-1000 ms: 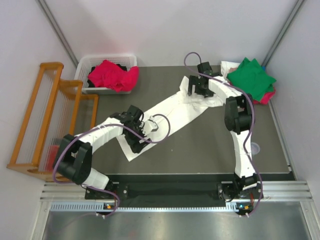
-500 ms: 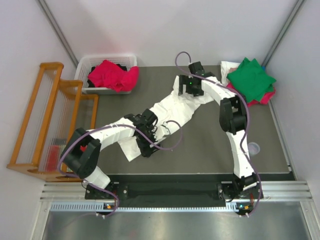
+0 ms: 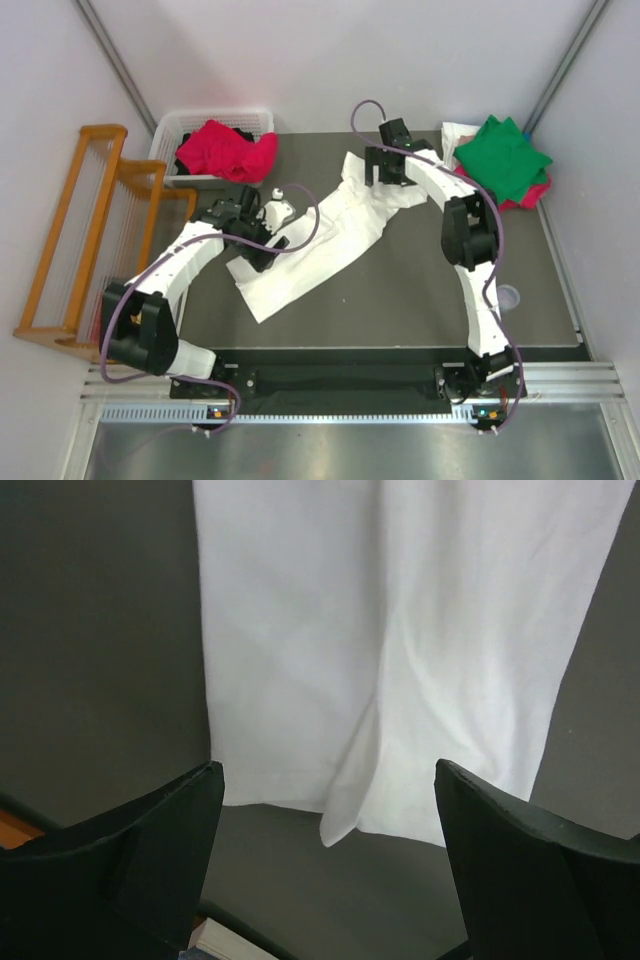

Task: Fold and stack the t-shirts
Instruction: Fold the tshirt

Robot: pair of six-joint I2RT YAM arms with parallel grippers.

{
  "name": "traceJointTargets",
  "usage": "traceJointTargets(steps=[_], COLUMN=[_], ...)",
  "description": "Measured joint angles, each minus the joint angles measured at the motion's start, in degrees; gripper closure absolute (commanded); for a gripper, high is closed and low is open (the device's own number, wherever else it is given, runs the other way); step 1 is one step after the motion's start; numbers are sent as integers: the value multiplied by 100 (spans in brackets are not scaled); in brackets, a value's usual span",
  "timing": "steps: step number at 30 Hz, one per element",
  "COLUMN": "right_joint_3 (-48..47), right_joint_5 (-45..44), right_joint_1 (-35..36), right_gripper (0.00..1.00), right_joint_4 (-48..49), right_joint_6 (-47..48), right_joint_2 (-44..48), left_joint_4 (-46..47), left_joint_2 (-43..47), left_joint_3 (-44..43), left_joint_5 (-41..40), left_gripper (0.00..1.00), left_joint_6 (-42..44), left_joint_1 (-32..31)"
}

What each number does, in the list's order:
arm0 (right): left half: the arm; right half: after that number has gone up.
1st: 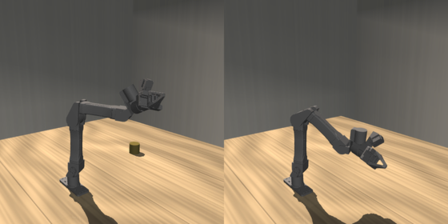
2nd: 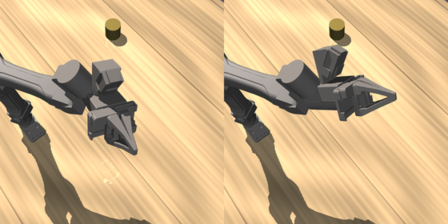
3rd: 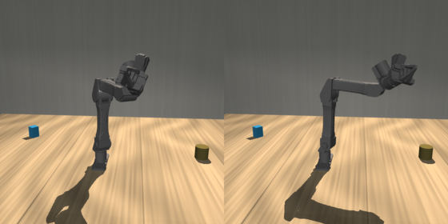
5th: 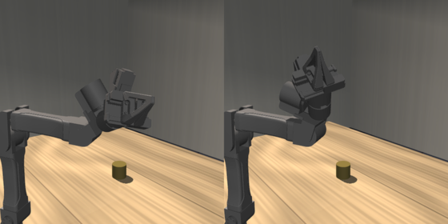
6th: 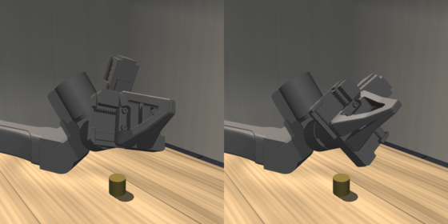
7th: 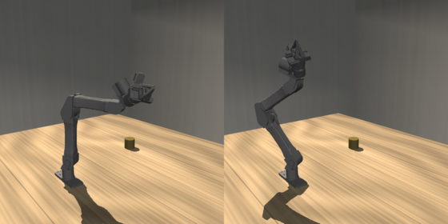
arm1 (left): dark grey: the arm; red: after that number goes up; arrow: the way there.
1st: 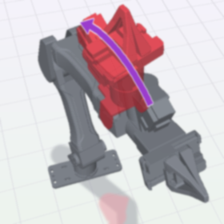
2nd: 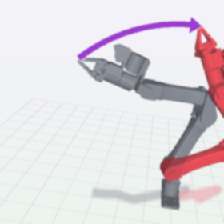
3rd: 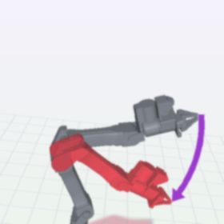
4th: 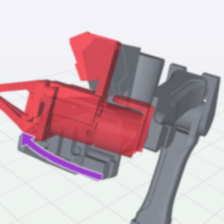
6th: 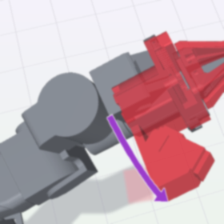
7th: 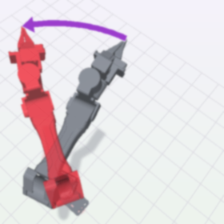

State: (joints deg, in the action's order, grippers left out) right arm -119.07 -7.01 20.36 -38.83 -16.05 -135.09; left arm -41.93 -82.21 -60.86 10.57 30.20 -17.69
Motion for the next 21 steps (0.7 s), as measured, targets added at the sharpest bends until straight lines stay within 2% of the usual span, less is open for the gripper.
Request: traceJointTargets(steps=[5,13,17,21], right_joint_3=[280,142,144,490], right_joint_5=[-297,-852,-994,-774], right_joint_1=[-212,-317,-144,98], right_gripper=[0,0,0,0], right_joint_4=[-7,-232,-341,-243], right_joint_6=[-2,0,9,-50], right_joint_2=[273,369,824,1646], left_joint_4=[-17,201,407,658], left_joint_2=[278,391,-24,-693], left_joint_3=[142,651,706,702], left_joint_5=[-57,-291,-402,-538], left_gripper=[10,10,11,11], left_joint_6=[28,81,96,46], left_joint_1=[105,243,385,422])
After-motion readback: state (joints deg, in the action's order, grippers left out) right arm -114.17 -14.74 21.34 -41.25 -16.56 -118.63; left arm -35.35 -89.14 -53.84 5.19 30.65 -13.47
